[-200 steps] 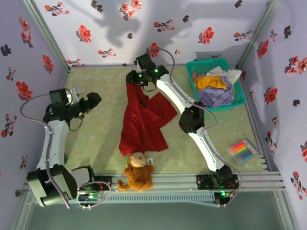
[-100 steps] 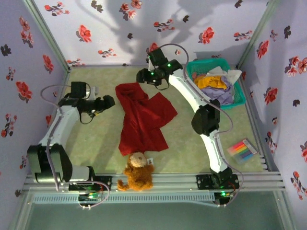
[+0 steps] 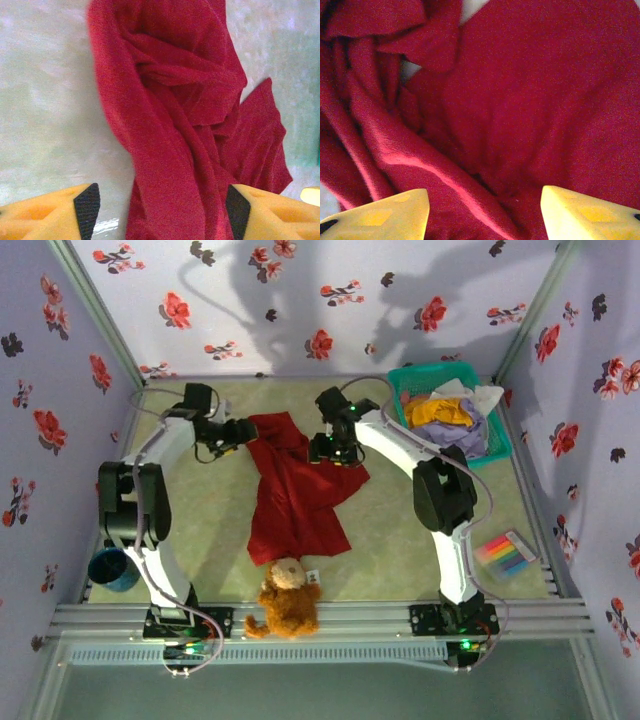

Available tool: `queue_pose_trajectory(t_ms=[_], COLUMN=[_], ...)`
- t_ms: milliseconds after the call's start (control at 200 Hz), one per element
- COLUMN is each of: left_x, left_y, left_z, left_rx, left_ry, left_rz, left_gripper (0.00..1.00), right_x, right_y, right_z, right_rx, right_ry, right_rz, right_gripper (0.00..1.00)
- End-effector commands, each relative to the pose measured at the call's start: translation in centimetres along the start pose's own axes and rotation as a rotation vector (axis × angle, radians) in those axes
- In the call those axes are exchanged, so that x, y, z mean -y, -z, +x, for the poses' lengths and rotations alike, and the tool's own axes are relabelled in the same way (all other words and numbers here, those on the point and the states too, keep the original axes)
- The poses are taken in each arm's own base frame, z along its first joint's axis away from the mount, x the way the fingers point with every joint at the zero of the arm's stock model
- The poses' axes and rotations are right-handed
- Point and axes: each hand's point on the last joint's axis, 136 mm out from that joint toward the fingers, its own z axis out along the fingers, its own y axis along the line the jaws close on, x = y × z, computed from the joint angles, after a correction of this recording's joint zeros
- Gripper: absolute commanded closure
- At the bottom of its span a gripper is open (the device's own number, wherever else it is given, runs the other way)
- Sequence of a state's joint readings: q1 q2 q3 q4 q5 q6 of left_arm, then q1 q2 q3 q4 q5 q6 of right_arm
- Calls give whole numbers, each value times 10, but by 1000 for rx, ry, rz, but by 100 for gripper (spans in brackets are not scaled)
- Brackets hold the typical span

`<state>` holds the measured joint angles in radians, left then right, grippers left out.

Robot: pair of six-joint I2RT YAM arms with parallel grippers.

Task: Fold and stack the t-shirts

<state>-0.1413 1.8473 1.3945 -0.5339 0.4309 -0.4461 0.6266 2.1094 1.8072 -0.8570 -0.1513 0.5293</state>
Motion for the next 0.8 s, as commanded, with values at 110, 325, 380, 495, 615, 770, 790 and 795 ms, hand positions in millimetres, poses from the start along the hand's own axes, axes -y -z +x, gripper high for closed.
queue_pose_trajectory(t_ms=[110, 325, 380, 495, 615, 770, 790, 795], left_x=[7, -5, -5, -5, -7, -9, -11, -11], left_y=[-40, -47, -43, -23, 14, 83, 93, 95], left_z=[14, 10, 8, 0, -17, -51, -56, -57], left_rx=[-60, -53, -44, -17, 41, 162, 179, 183], left_ry=[11, 1, -11, -48, -104, -102, -100, -100], left_rz=[-32, -92, -96, -133, -197, -201, -205, -205], left_gripper=[59, 88, 96, 100, 100, 100, 100, 100], right_x=[16, 2, 2, 0, 4, 17, 20, 20], right_y=[-25, -41, -41, -27, 10, 73, 82, 85], right_z=[25, 43, 44, 40, 23, -8, -11, -12], right_rx=[-70, -116, -116, -91, -26, 115, 137, 143], right_ry=[29, 6, 7, 13, 54, 79, 80, 80], right_rz=[62, 2, 5, 7, 64, 136, 148, 151], right_gripper=[39, 47, 58, 87, 100, 100, 100, 100])
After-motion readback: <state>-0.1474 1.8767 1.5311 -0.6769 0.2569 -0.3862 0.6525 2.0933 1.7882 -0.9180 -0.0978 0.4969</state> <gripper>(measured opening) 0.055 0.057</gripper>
